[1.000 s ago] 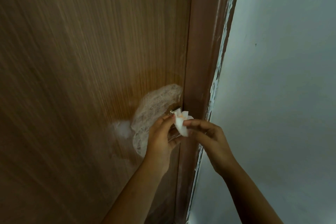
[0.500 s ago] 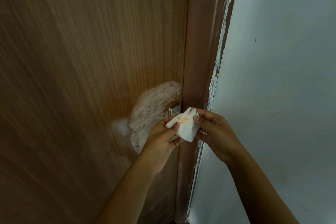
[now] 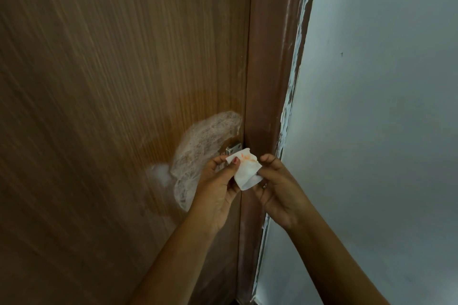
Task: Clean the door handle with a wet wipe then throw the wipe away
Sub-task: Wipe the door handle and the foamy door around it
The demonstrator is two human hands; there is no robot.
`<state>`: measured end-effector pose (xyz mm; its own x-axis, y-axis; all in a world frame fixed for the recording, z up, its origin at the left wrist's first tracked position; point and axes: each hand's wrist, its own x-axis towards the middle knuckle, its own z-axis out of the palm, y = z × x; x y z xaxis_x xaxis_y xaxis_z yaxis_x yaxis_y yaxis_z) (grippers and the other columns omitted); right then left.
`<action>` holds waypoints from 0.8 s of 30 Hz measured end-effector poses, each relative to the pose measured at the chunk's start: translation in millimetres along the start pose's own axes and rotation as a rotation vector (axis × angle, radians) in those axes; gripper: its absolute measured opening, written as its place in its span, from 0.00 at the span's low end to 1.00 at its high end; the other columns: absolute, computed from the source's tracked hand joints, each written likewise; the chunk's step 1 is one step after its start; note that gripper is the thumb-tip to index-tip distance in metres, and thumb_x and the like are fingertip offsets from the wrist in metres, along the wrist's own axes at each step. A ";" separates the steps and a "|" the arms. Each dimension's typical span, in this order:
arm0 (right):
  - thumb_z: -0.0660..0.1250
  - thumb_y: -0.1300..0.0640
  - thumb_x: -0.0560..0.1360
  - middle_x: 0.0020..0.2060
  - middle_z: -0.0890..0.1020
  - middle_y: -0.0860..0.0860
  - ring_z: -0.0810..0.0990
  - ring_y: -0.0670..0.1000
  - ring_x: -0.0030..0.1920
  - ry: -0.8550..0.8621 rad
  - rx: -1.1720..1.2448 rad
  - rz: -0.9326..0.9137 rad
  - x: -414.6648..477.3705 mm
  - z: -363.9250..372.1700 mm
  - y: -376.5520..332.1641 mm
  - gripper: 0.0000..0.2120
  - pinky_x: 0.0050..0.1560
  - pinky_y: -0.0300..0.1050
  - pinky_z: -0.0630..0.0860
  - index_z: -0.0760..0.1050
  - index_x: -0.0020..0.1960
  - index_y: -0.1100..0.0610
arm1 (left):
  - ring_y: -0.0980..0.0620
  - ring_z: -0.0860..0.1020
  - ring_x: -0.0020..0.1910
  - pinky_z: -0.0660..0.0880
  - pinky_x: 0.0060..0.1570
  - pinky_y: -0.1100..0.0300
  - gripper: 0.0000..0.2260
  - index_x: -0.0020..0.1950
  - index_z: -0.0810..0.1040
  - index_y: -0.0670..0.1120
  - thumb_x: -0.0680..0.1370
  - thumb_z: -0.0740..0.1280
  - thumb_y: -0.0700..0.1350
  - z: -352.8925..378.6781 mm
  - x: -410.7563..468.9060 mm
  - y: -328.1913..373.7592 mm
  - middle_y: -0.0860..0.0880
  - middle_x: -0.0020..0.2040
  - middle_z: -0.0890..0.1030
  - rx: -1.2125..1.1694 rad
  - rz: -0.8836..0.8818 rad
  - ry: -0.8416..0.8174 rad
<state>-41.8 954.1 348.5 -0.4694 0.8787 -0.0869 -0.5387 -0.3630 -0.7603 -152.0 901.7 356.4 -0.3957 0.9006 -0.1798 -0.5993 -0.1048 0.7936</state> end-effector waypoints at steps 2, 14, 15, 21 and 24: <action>0.64 0.67 0.73 0.47 0.83 0.57 0.82 0.56 0.51 0.003 -0.075 -0.026 -0.1 -1.2 2.5 0.07 0.44 0.43 0.82 0.79 0.43 0.58 | 0.42 0.81 0.55 0.80 0.49 0.49 0.05 0.52 0.73 0.44 0.78 0.67 0.37 2.4 -0.4 -2.4 0.38 0.58 0.80 0.069 0.041 0.064; 0.63 0.68 0.74 0.46 0.85 0.54 0.85 0.51 0.47 -0.069 -0.076 0.017 -4.7 3.7 8.1 0.11 0.41 0.40 0.81 0.81 0.51 0.59 | 0.55 0.82 0.45 0.79 0.45 0.63 0.12 0.46 0.80 0.53 0.77 0.68 0.35 3.3 -6.6 -16.2 0.55 0.43 0.83 0.623 0.600 0.188; 0.63 0.68 0.74 0.46 0.85 0.55 0.85 0.52 0.47 -0.067 -0.064 0.012 -4.6 5.3 8.7 0.11 0.41 0.40 0.81 0.79 0.54 0.60 | 0.57 0.82 0.46 0.79 0.46 0.63 0.10 0.47 0.81 0.53 0.77 0.68 0.37 3.7 -8.0 -18.0 0.55 0.45 0.83 0.620 0.603 0.189; 0.67 0.66 0.69 0.45 0.84 0.58 0.84 0.55 0.45 0.020 -0.011 -0.017 -3.0 8.5 11.5 0.10 0.40 0.43 0.82 0.79 0.50 0.61 | 0.62 0.81 0.52 0.79 0.49 0.67 0.16 0.60 0.78 0.50 0.73 0.74 0.45 6.0 -19.0 -24.6 0.55 0.51 0.84 0.611 0.599 0.187; 0.67 0.63 0.69 0.49 0.84 0.61 0.84 0.57 0.49 0.006 0.000 0.005 -5.1 9.9 12.8 0.10 0.42 0.43 0.82 0.81 0.49 0.62 | 0.59 0.82 0.51 0.79 0.50 0.63 0.20 0.58 0.74 0.56 0.72 0.76 0.43 6.3 -19.5 -19.9 0.54 0.49 0.84 0.609 0.616 0.223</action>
<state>-53.3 941.9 345.6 -0.4679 0.8787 -0.0942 -0.5364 -0.3671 -0.7599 -127.9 888.9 347.8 -0.6894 0.6489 0.3220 0.2127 -0.2436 0.9463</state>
